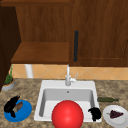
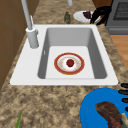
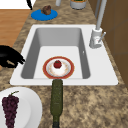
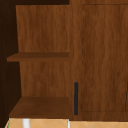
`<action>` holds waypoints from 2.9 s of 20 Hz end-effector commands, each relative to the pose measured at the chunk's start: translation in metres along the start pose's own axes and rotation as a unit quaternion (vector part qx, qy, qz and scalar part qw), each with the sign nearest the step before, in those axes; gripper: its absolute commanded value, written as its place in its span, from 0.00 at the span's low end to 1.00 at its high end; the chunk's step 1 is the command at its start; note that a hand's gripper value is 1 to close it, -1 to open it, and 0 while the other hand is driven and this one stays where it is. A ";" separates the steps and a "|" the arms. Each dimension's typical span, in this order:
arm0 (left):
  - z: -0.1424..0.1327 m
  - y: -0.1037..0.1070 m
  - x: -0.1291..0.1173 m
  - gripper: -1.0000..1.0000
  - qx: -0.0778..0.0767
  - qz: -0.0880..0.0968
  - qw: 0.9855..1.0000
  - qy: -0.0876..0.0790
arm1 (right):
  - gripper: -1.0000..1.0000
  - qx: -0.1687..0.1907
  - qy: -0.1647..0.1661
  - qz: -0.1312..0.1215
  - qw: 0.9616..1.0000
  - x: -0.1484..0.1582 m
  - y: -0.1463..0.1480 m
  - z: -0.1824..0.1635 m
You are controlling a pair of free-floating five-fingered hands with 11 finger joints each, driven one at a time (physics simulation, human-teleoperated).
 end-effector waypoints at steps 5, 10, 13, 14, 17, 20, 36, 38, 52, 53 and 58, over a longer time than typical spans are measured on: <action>0.047 0.001 -0.016 0.00 0.012 0.000 0.999 -0.032 | 0.50 0.000 0.000 0.000 1.000 0.000 0.000 0.000; 0.067 0.005 -0.035 0.00 0.015 0.003 0.999 -0.041 | 0.50 0.000 0.000 0.000 1.000 0.000 0.000 0.000; 0.083 0.003 -0.042 0.00 0.015 0.006 0.999 -0.040 | 0.50 0.000 0.000 0.000 1.000 0.000 0.000 0.000; 0.090 0.004 -0.044 0.00 0.014 0.005 0.999 -0.037 | 0.50 0.000 0.000 0.000 1.000 0.000 0.000 0.000; 0.115 0.012 -0.036 0.00 0.008 0.000 1.000 -0.015 | 0.50 0.000 0.000 0.000 1.000 0.000 0.000 0.000; 0.136 0.021 -0.034 0.00 0.006 0.001 1.000 -0.015 | 0.50 0.000 0.000 0.000 1.000 0.000 0.000 0.000; 0.212 0.119 -0.032 0.00 -0.014 0.028 0.999 -0.010 | 0.50 0.000 0.000 0.000 1.000 0.000 0.000 0.000; 0.207 0.134 -0.028 0.00 -0.009 0.028 1.000 -0.006 | 0.50 0.000 0.000 0.000 1.000 0.000 0.000 0.000; 0.122 0.218 0.006 0.00 -0.012 0.016 1.000 -0.008 | 0.50 0.000 0.000 0.000 1.000 0.000 0.000 0.000; 0.115 0.224 0.008 0.00 -0.013 0.016 1.000 -0.008 | 0.50 0.000 0.000 0.000 1.000 0.000 0.000 0.000; 0.079 0.252 0.020 0.00 -0.016 0.017 1.000 -0.008 | 0.50 0.000 0.000 0.000 1.000 0.000 0.000 0.000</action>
